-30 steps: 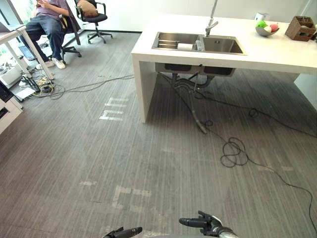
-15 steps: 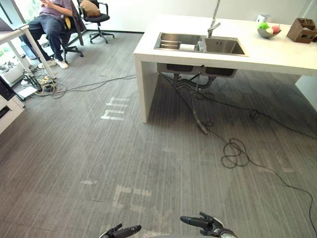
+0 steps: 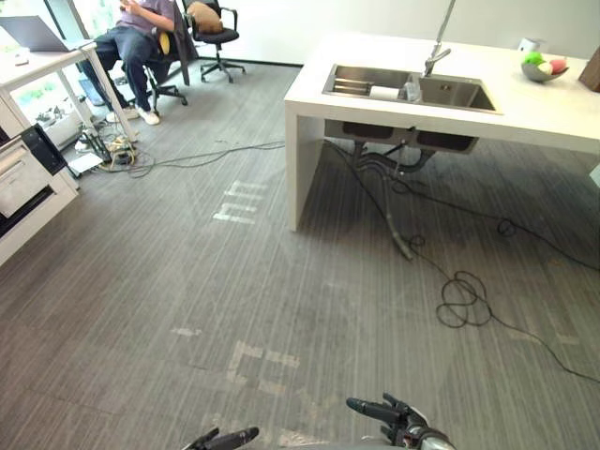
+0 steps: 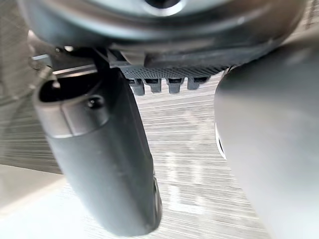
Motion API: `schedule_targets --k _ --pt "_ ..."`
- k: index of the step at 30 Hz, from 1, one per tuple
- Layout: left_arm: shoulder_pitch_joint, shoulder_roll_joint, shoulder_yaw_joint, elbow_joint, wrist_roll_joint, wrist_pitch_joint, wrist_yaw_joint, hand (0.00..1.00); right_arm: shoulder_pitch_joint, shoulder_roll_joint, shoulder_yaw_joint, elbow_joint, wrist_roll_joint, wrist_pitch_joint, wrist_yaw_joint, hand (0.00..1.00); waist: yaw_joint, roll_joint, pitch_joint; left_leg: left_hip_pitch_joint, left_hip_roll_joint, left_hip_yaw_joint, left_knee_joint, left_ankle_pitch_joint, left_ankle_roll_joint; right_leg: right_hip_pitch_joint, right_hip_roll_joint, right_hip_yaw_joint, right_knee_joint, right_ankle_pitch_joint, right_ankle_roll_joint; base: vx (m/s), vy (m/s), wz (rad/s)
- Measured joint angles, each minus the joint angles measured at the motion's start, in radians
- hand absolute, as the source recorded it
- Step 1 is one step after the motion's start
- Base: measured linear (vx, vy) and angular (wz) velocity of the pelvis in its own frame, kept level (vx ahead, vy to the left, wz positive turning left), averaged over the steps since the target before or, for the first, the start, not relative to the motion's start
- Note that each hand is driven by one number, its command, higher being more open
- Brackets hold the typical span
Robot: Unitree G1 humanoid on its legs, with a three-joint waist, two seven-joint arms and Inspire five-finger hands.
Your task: Walk over to the sink, pick up the cup, carry it to the dishwasher, place the cup inside the dishwasher, then close the dishwasher door
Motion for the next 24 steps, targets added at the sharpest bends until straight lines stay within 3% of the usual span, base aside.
schedule_targets --k 1,4,5,8,11,12,13,14,15,16,18,19,20,22,24 --pt "-0.002 -0.004 0.003 0.000 -0.001 0.004 0.014 1.00 -0.001 0.003 0.000 0.004 0.005 0.000 0.000 1.00 0.000 0.002 0.001 0.000 0.019 -0.003 0.022 -0.013 -0.009 -0.007 0.023 0.001 -0.039 -0.007 -0.011 0.14 0.009 0.09" --pt "-0.035 -0.009 0.015 0.009 0.009 0.019 0.014 1.00 -0.013 0.000 -0.002 0.004 0.016 -0.001 0.009 1.00 0.000 0.014 0.014 -0.003 0.068 -0.008 0.082 -0.077 -0.005 -0.076 0.071 -0.008 -0.106 0.002 -0.004 0.19 -0.012 -0.03" --pt "-0.049 -0.014 0.021 0.018 0.024 0.022 0.011 1.00 -0.014 -0.005 -0.003 0.003 0.020 0.003 0.014 1.00 -0.004 0.023 0.019 0.002 0.098 -0.002 0.111 -0.115 -0.015 -0.152 0.099 0.001 -0.139 0.052 0.002 0.22 -0.017 -0.09" --pt "-0.050 -0.023 0.066 0.018 0.035 0.023 0.007 1.00 -0.003 -0.007 -0.043 -0.023 0.021 0.040 0.035 1.00 -0.003 0.022 0.038 0.049 0.118 0.008 0.155 -0.185 -0.054 -0.250 0.117 0.019 -0.254 0.178 -0.005 0.37 -0.064 -0.05" --pt "-0.033 -0.041 0.109 -0.001 0.079 0.012 0.006 1.00 0.026 -0.008 -0.078 -0.072 0.021 0.053 0.053 1.00 -0.013 0.024 0.040 0.134 0.120 -0.024 0.207 -0.307 -0.091 -0.272 0.096 0.033 -0.238 0.203 -0.022 0.52 -0.180 0.36" --pt "-0.028 -0.057 0.133 -0.005 0.095 0.004 0.007 1.00 0.035 -0.011 -0.095 -0.087 0.024 0.067 0.061 1.00 -0.023 0.041 0.038 0.164 0.145 -0.044 0.207 -0.348 -0.105 -0.278 0.103 0.022 -0.188 0.249 -0.058 0.57 -0.267 0.55" --pt "-0.028 -0.072 0.140 -0.004 0.105 0.004 0.008 1.00 0.037 -0.023 -0.096 -0.095 0.032 0.075 0.066 1.00 -0.031 0.067 0.031 0.175 0.173 -0.050 0.199 -0.356 -0.115 -0.283 0.121 0.007 -0.157 0.253 -0.061 0.74 -0.335 0.58" --pt "-0.036 -0.093 0.157 -0.004 0.121 -0.001 0.003 1.00 0.029 -0.031 -0.099 -0.094 0.036 0.077 0.063 1.00 -0.032 0.085 0.020 0.172 0.201 -0.050 0.242 -0.349 -0.123 -0.285 0.144 -0.009 -0.126 0.257 -0.085 0.66 -0.329 0.34" --pt "-0.040 -0.111 0.166 -0.006 0.143 -0.019 0.001 1.00 0.011 -0.031 -0.110 -0.083 0.036 0.089 0.062 1.00 -0.031 0.109 0.019 0.139 0.232 -0.052 0.344 -0.325 -0.139 -0.272 0.172 -0.018 -0.108 0.232 -0.120 0.66 -0.333 0.15" --pt "-0.041 -0.116 0.165 -0.006 0.156 -0.030 -0.001 1.00 0.005 -0.031 -0.108 -0.079 0.035 0.093 0.062 1.00 -0.030 0.119 0.014 0.112 0.245 -0.056 0.418 -0.305 -0.148 -0.261 0.189 -0.018 -0.108 0.217 -0.136 0.66 -0.356 -0.15" --pt "-0.053 -0.116 0.141 -0.011 0.211 -0.083 -0.004 1.00 0.001 -0.033 -0.088 -0.085 0.036 0.104 0.064 1.00 -0.034 0.137 0.010 -0.008 0.278 -0.068 0.699 -0.183 -0.193 -0.200 0.232 -0.012 -0.145 0.175 -0.159 0.59 -0.278 -0.22" --pt "-0.047 -0.115 0.092 -0.057 0.264 -0.146 0.000 1.00 -0.002 -0.040 -0.058 -0.087 0.036 0.110 0.059 1.00 -0.032 0.145 0.013 -0.090 0.322 -0.054 0.911 -0.174 -0.201 -0.122 0.276 -0.001 -0.220 0.172 -0.170 0.65 -0.270 -0.27" --pt "-0.034 -0.106 0.030 -0.141 0.311 -0.217 0.020 1.00 -0.001 -0.045 -0.026 -0.083 0.039 0.123 0.053 1.00 -0.028 0.142 0.021 -0.155 0.347 -0.038 1.073 -0.196 -0.186 -0.027 0.312 0.017 -0.300 0.174 -0.182 0.64 -0.248 -0.31" --pt "-0.030 -0.098 -0.084 -0.330 0.381 -0.296 0.073 1.00 0.004 -0.056 0.003 -0.078 0.050 0.145 0.033 1.00 -0.009 0.133 0.026 -0.270 0.326 -0.040 1.169 -0.250 -0.160 0.086 0.332 0.054 -0.382 0.172 -0.193 0.57 -0.166 -0.42" --pt "-0.039 -0.087 -0.167 -0.592 0.429 -0.353 0.106 1.00 -0.009 -0.072 0.026 -0.076 0.053 0.159 0.025 1.00 0.007 0.129 0.033 -0.411 0.286 -0.008 1.110 -0.289 -0.124 0.140 0.328 0.102 -0.429 0.170 -0.196 0.62 -0.056 -0.70"
